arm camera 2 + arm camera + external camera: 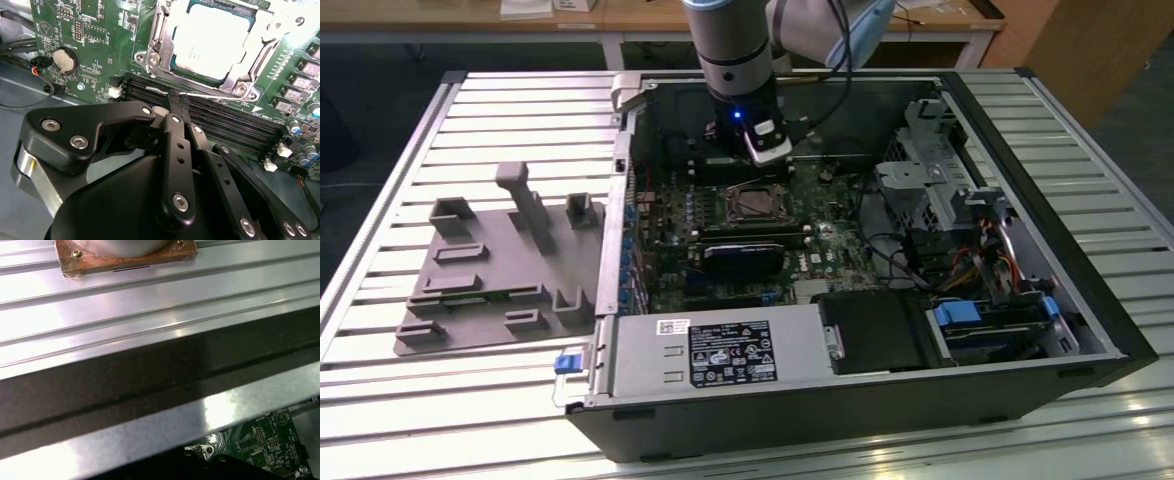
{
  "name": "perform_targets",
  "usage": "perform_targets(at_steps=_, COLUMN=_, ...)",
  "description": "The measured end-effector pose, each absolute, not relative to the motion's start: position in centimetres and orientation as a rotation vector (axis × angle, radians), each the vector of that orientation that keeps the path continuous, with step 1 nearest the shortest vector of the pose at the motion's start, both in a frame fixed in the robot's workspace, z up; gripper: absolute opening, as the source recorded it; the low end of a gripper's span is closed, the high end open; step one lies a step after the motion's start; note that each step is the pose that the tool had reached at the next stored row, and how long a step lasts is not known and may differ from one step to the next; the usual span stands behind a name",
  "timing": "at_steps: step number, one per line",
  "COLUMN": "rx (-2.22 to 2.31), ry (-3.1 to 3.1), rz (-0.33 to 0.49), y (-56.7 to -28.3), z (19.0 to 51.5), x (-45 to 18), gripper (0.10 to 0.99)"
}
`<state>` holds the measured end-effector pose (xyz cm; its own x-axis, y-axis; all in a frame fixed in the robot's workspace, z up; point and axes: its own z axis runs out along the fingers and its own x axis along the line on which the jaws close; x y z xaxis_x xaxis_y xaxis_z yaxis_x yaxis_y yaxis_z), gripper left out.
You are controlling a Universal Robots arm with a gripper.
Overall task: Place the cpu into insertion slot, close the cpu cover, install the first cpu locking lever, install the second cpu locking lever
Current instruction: 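Install the first cpu locking lever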
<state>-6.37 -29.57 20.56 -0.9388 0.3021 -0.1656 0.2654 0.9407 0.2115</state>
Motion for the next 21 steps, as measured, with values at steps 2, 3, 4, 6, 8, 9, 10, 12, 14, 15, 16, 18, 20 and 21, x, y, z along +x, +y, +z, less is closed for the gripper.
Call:
perform_targets(at_steps=2, rx=0.428, ry=2.9, rz=0.276, y=-29.57, z=20.54, x=-6.33, gripper=0.102)
perform_targets(at_steps=3, rx=0.428, ry=2.9, rz=0.277, y=-29.58, z=20.54, x=-6.3, gripper=0.102)
perform_targets(at_steps=4, rx=0.428, ry=2.9, rz=0.277, y=-29.59, z=20.53, x=-6.27, gripper=0.102)
perform_targets(at_steps=6, rx=0.428, ry=2.9, rz=0.277, y=-29.62, z=20.51, x=-6.22, gripper=0.102)
perform_targets(at_steps=8, rx=0.428, ry=2.9, rz=0.277, y=-29.65, z=20.51, x=-6.19, gripper=0.102)
perform_targets(at_steps=9, rx=0.428, ry=2.9, rz=0.277, y=-29.68, z=20.51, x=-6.19, gripper=0.102)
perform_targets(at_steps=10, rx=0.428, ry=2.9, rz=0.277, y=-29.72, z=20.51, x=-6.18, gripper=0.102)
perform_targets(at_steps=12, rx=0.428, ry=2.9, rz=0.277, y=-29.8, z=20.5, x=-6.18, gripper=0.102)
perform_targets(at_steps=14, rx=0.428, ry=2.9, rz=0.276, y=-29.88, z=20.5, x=-6.18, gripper=0.102)
perform_targets(at_steps=15, rx=0.428, ry=2.9, rz=0.277, y=-29.92, z=20.5, x=-6.18, gripper=0.102)
perform_targets(at_steps=16, rx=0.428, ry=2.9, rz=0.277, y=-29.93, z=20.49, x=-6.18, gripper=0.102)
perform_targets(at_steps=18, rx=0.429, ry=2.899, rz=0.276, y=-29.94, z=20.43, x=-6.18, gripper=0.102)
perform_targets(at_steps=20, rx=0.433, ry=2.898, rz=0.275, y=-29.94, z=20.35, x=-6.18, gripper=0.102)
perform_targets(at_steps=21, rx=0.436, ry=2.897, rz=0.274, y=-29.94, z=20.3, x=-6.18, gripper=0.102)
